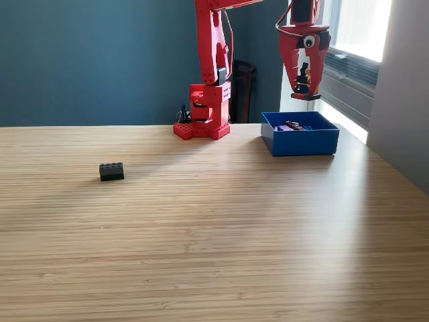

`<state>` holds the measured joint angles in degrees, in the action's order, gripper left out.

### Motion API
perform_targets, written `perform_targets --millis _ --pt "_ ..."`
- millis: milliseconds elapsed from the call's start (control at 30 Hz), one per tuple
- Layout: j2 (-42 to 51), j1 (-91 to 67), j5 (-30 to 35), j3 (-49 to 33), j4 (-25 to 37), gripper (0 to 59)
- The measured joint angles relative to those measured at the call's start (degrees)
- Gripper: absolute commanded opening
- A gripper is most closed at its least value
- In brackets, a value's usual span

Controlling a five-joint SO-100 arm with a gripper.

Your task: Grasp a lego block and put it in the bin.

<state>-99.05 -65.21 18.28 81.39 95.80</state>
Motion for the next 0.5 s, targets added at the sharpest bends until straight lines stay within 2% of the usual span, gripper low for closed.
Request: perform_targets --millis 200,500 --pt "0.0 -3.1 0.7 0.9 -0.2 0.0" --pt "0.0 -3.4 0.7 9.4 -8.7 0.0"
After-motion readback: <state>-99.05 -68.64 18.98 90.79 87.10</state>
